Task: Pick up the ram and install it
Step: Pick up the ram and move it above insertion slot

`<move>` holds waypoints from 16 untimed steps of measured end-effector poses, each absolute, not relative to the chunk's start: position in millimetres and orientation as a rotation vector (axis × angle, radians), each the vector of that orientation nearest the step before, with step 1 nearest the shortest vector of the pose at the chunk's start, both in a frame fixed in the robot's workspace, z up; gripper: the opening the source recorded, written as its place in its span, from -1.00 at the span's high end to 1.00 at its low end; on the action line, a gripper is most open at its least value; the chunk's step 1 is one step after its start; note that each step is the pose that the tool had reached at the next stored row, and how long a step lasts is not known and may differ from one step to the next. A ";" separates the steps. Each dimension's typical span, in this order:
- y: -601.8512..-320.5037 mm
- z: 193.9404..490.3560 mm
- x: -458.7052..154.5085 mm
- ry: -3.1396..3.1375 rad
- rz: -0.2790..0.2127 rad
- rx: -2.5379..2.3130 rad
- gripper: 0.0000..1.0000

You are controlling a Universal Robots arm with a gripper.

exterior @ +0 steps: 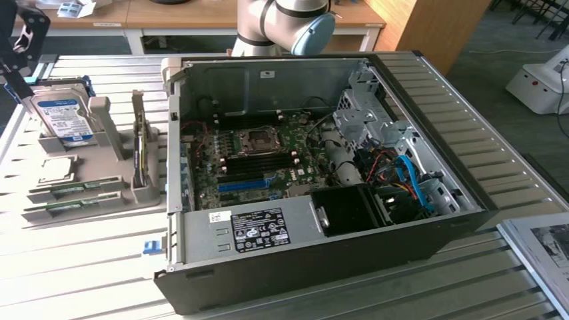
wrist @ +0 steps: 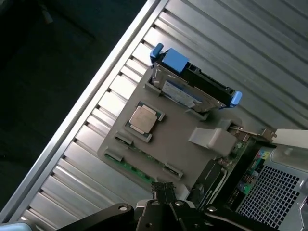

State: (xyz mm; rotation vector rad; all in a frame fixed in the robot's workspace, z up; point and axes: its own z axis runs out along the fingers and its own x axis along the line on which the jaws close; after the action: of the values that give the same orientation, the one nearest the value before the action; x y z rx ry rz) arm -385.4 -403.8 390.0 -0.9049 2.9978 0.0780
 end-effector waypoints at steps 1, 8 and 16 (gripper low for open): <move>-403.8 390.0 -385.4 2.990 0.078 -0.931 0.80; -403.8 389.6 -385.4 2.928 0.079 -1.119 0.80; -403.8 389.2 -385.4 2.843 0.079 -1.329 0.80</move>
State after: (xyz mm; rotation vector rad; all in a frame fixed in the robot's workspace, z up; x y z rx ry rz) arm -385.4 -403.8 389.2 -1.3295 2.8432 0.0795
